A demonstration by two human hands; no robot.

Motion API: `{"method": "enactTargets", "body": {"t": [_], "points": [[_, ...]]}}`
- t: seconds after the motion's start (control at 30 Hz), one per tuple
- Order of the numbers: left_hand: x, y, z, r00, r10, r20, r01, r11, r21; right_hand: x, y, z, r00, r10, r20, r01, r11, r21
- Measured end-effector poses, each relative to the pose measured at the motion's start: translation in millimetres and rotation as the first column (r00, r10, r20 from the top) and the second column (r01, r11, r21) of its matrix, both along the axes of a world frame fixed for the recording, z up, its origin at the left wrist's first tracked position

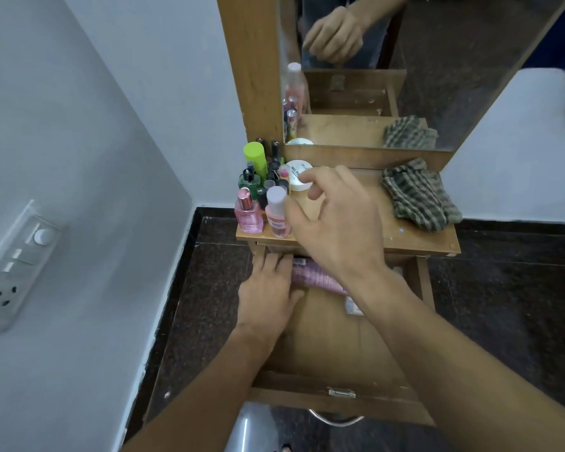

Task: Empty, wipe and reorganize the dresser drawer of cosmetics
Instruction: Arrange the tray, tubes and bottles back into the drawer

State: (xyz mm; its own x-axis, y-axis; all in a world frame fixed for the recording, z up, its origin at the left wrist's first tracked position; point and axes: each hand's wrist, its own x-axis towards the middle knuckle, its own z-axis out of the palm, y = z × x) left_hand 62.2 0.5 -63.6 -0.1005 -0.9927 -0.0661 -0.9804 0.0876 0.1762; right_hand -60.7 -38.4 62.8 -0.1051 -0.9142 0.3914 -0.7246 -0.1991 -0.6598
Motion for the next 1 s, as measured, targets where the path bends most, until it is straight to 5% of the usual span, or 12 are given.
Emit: {"method": "enactTargets", "body": {"t": [0.3,0.5,0.6,0.8,1.0], "points": [[-0.4,26.6,4.5,0.941,0.158,-0.299,-0.202,0.972,-0.121,9.6,-21.2,2.0,0.967,0.177,-0.185,-0.152,0.978,0.141],[-3.4,27.7,15.2,0.875,0.180,-0.449,-0.259,0.958,-0.120,1.4,-15.8,7.7,0.997,0.075,-0.036,-0.067,0.982,0.174],[-5.0,31.4,20.8,0.838,0.176,-0.517,-0.291,0.945,-0.151,-18.1,3.1,10.8,0.985,-0.052,0.163,0.024,0.985,0.173],[-6.1,39.9,19.9,0.840,0.018,-0.543,-0.151,0.968,-0.202,-54.4,61.6,-39.9,0.710,-0.344,0.614,0.083,0.907,0.412],[4.1,39.5,-0.6,0.976,-0.160,-0.150,0.149,0.986,-0.077,-40.2,92.4,-104.5,0.443,-0.554,0.705,-0.033,0.776,0.630]]}}
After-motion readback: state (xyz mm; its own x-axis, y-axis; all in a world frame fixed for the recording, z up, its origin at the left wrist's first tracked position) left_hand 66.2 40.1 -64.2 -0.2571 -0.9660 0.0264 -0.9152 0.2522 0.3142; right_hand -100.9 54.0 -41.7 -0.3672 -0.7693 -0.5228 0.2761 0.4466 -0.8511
